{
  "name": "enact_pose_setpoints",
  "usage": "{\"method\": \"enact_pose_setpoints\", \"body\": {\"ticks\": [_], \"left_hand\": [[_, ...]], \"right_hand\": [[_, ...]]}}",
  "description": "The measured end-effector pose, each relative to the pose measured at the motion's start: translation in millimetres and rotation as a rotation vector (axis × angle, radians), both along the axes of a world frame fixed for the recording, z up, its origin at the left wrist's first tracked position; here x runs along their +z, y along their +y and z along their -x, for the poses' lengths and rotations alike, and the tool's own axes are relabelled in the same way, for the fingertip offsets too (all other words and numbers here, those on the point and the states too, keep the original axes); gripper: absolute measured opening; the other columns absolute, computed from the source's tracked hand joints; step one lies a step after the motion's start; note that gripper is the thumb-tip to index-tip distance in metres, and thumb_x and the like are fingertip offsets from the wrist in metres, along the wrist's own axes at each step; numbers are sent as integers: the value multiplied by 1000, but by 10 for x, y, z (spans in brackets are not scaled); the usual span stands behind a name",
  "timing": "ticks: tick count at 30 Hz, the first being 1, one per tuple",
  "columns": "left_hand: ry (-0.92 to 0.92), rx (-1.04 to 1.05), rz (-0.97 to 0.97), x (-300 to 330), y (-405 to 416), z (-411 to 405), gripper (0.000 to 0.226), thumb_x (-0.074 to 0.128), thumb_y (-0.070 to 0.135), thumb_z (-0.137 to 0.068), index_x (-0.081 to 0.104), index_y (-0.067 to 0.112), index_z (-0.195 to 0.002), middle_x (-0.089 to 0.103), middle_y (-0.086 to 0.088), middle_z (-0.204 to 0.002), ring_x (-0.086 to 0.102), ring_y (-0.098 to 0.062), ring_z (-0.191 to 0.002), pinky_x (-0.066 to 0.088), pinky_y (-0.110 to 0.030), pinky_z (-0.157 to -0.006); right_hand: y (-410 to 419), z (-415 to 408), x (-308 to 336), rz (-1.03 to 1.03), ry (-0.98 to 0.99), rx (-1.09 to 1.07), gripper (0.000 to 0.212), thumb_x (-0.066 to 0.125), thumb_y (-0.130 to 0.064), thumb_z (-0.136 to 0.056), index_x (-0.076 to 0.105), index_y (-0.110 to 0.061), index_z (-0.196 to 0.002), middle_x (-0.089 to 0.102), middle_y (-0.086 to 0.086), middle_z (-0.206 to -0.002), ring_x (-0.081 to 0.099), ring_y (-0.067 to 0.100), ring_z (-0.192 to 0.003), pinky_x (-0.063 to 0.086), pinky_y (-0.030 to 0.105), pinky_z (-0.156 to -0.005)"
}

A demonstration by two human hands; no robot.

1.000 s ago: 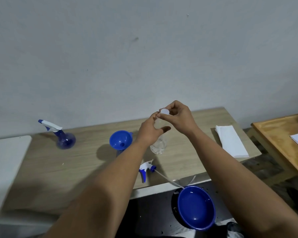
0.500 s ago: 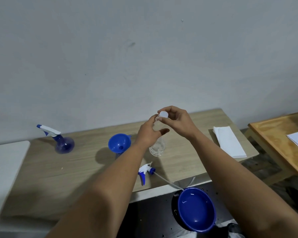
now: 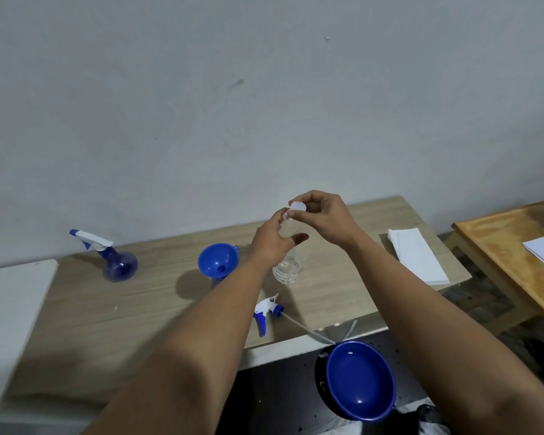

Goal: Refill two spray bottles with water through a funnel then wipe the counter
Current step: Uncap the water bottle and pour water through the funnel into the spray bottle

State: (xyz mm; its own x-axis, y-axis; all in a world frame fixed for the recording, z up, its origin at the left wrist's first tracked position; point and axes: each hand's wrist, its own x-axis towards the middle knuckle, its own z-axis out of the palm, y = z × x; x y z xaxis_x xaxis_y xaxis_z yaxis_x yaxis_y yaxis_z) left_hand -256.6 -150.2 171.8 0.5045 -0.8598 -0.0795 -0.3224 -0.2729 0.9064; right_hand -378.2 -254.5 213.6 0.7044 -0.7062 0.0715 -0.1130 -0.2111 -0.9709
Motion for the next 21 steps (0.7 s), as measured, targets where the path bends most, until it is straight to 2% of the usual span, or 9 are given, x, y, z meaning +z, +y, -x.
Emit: {"method": "enact_pose_setpoints", "body": {"ticks": [3,5,7,11,15,18,21], "left_hand": [[-14,7,-12,34,9,-14,77,83,41,-80,44,30,-146,56,13,-129,52,-9,-119,38,-24,-93],[-23,11,-2,35,3,-19,75,83,38,-80,46,28,-145,55,14,-124,53,-8,-112,38,-24,-91],[-17,7,4,21,-8,-21,71,84,36,-80,49,27,-141,53,16,-121,53,-8,-111,38,-25,-90],[-5,17,3,-47,-46,-47,71,86,38,-77,51,31,-138,51,18,-123,55,-11,-122,41,-26,-97],[11,24,21,-85,-53,-78,71,86,36,-77,51,30,-139,54,17,-127,54,-11,-126,39,-24,-98],[9,19,24,-117,-65,-90,71,86,38,-77,51,32,-139,56,13,-139,53,-10,-129,38,-23,-97],[2,29,19,-145,-82,-105,72,86,39,-76,51,33,-139,57,13,-140,52,-9,-129,37,-20,-96]], "right_hand": [[-21,18,117,-28,-91,-45,25,84,-11,-87,76,-3,-109,79,14,-103,75,19,-92,61,35,-93],[-106,44,162,-29,-127,-154,28,88,-20,-85,79,-11,-109,77,1,-94,67,12,-82,57,25,-83],[-221,90,90,7,-77,-289,31,88,-26,-83,80,-15,-111,74,-8,-91,63,8,-76,53,21,-76],[-336,338,-551,83,250,-427,31,85,-31,-84,80,-12,-108,79,3,-100,72,18,-93,58,36,-90],[-185,609,-1383,81,622,-263,35,82,-29,-87,78,-10,-116,78,10,-112,72,26,-105,56,41,-96],[1,707,-1822,5,810,-175,31,73,-33,-94,73,-21,-122,74,7,-121,69,26,-107,57,47,-98],[147,725,-1960,112,952,-186,31,62,-40,-98,67,-28,-127,57,9,-133,57,31,-117,49,52,-104]]}}
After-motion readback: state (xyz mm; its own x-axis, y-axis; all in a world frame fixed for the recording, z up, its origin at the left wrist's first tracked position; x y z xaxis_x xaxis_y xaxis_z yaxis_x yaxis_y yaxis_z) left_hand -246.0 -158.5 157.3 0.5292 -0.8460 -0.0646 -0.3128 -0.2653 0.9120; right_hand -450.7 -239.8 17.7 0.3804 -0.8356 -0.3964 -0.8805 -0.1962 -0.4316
